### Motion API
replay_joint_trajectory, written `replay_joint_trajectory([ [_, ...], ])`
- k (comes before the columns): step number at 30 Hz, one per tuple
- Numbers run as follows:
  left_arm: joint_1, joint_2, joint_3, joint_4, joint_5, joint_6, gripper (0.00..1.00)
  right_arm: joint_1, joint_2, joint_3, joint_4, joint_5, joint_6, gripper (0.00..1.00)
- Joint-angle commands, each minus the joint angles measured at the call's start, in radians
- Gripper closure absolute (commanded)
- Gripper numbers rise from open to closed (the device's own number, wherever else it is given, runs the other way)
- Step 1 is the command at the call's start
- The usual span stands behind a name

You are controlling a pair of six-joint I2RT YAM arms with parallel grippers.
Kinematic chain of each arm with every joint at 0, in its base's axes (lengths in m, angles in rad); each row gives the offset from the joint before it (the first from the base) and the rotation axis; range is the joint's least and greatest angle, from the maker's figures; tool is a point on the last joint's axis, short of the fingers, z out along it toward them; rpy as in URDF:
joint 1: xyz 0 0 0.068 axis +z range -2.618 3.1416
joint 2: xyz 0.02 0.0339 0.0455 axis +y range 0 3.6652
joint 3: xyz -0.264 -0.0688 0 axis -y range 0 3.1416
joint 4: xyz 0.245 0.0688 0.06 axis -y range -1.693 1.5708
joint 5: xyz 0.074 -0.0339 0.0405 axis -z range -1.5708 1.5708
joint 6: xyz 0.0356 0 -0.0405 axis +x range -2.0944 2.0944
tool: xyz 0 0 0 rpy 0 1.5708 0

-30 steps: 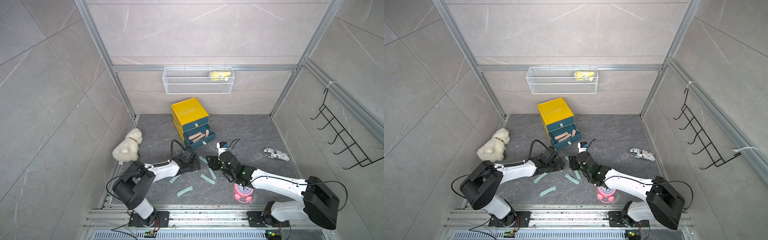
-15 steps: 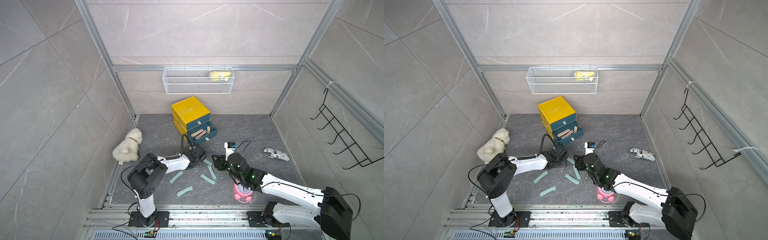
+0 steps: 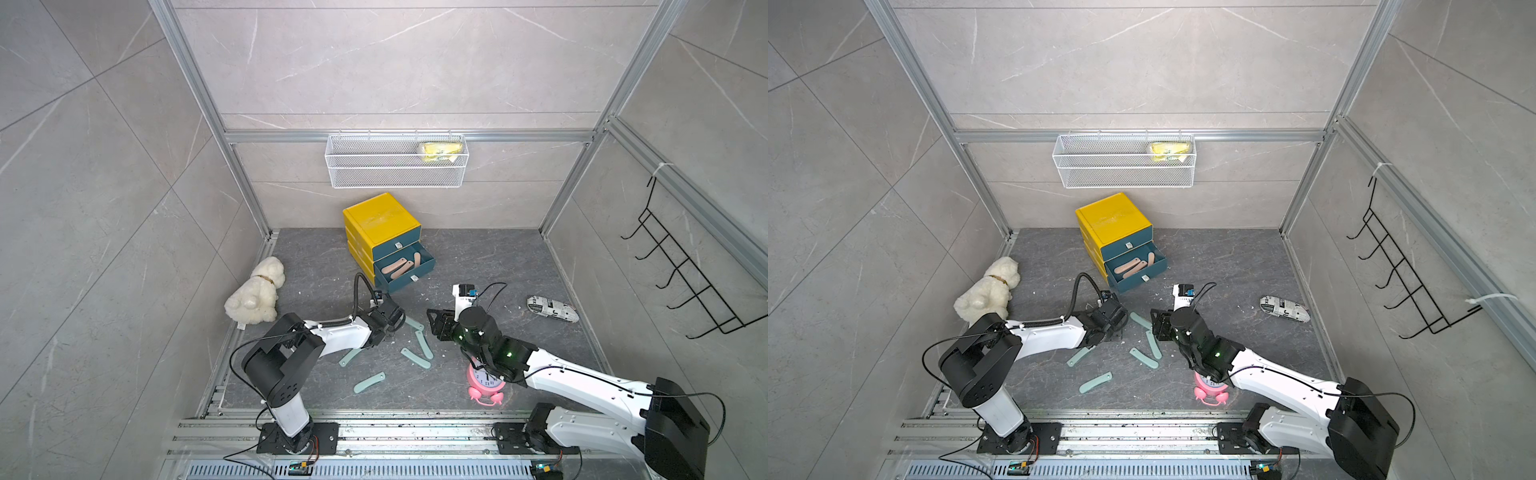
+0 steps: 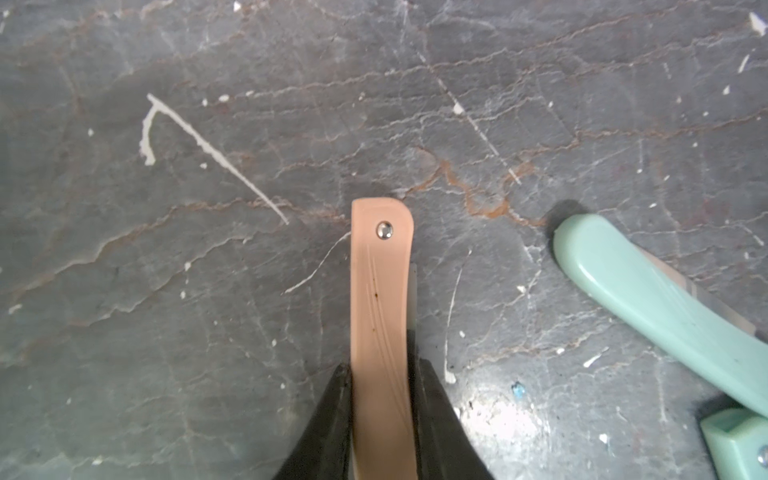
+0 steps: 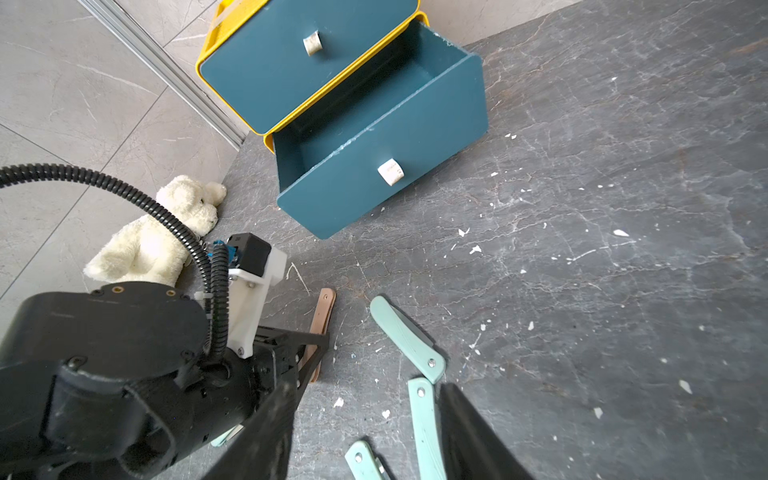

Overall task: Place the fruit knives into the drawer by color
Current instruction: Pick up the fruit knife from the center of the board, then place the fruit knife in the drawer.

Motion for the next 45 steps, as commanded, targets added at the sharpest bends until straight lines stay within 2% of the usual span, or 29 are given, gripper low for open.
replay_joint_trajectory([
  [1,0.007,-0.038,-0.036,-0.153,0.044,0.016,0.76,-0.005,0.015,0.008,-0.003,0.013,0.011,0.42],
  [12,-0.025,-0.331,0.046,-0.332,-0.006,0.058,0.77,-0.007,0.036,0.022,0.004,0.015,0.02,0.42],
  [15,-0.053,-0.386,0.119,-0.394,-0.023,0.078,0.77,-0.014,0.04,0.028,0.007,0.012,0.026,0.42],
  [19,-0.068,-0.39,0.248,-0.419,-0.019,0.118,0.77,-0.042,0.049,0.036,0.003,0.0,0.035,0.42],
  [24,-0.054,-0.252,0.47,-0.385,-0.03,0.232,0.77,-0.063,0.055,0.045,-0.002,-0.014,0.038,0.42],
  [29,0.036,-0.044,0.679,-0.349,0.046,0.294,0.77,-0.071,0.045,0.048,-0.023,-0.014,0.037,0.42],
  [32,0.057,0.059,0.777,-0.347,0.054,0.325,0.78,-0.076,0.031,0.045,-0.036,-0.014,0.035,0.42],
  [36,0.1,0.159,0.85,-0.358,0.051,0.345,0.78,-0.082,0.014,0.042,-0.045,-0.019,0.029,0.42],
  [45,0.178,0.269,0.872,-0.361,0.058,0.367,0.79,-0.084,0.021,0.043,-0.041,-0.024,0.026,0.43],
])
